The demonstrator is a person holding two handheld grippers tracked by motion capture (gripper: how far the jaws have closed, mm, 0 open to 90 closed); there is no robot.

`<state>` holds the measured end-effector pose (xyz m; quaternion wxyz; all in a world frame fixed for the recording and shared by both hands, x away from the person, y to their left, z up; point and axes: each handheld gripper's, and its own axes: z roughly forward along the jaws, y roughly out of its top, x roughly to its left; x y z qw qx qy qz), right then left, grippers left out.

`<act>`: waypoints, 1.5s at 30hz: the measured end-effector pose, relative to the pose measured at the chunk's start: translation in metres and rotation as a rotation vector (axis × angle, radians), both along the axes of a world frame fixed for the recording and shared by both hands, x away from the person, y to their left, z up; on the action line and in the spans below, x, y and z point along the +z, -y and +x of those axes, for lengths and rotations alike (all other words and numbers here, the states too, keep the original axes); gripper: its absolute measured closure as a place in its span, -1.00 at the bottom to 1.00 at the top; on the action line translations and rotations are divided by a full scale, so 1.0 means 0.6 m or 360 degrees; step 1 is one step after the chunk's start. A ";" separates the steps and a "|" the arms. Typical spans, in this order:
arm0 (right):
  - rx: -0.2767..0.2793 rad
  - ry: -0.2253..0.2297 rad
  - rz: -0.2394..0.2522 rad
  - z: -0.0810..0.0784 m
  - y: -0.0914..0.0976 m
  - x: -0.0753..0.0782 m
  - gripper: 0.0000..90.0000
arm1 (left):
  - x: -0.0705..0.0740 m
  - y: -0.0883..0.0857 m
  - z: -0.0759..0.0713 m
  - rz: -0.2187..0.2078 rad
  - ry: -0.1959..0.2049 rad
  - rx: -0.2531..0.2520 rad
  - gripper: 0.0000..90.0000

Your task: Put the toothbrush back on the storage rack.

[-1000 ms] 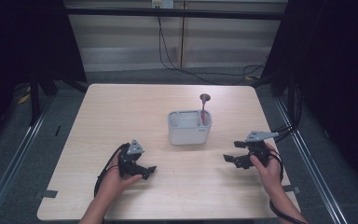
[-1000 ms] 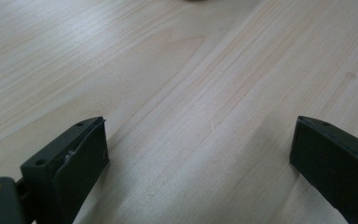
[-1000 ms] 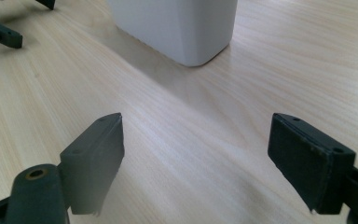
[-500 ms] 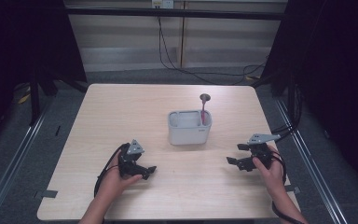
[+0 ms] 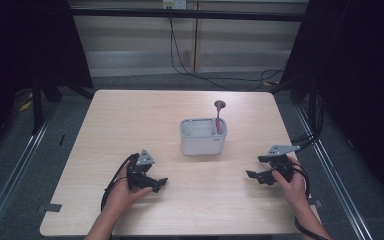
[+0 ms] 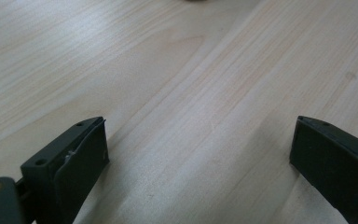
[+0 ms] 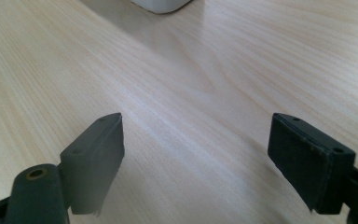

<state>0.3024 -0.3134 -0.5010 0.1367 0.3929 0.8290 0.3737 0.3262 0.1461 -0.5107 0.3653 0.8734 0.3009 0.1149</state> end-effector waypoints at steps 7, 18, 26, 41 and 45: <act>-0.0004 -0.0007 -0.0043 -0.001 0.003 -0.006 -0.59 | 0.000 0.000 0.000 -0.0001 -0.0001 0.0001 -0.91; -0.0028 -0.0012 -0.0081 0.000 0.010 -0.012 -0.60 | 0.000 0.000 0.000 0.0000 -0.0001 0.0002 -0.91; -0.0038 -0.0003 -0.0083 0.000 0.011 -0.013 -0.60 | 0.000 0.000 0.000 0.0000 -0.0001 0.0001 -0.91; -0.0084 0.0037 -0.0061 -0.003 0.012 -0.020 -0.68 | 0.000 0.000 0.000 -0.0001 -0.0001 0.0001 -0.91; -0.0102 0.0032 -0.0061 -0.003 0.013 -0.020 -0.68 | 0.000 0.000 0.000 0.0000 -0.0001 0.0001 -0.91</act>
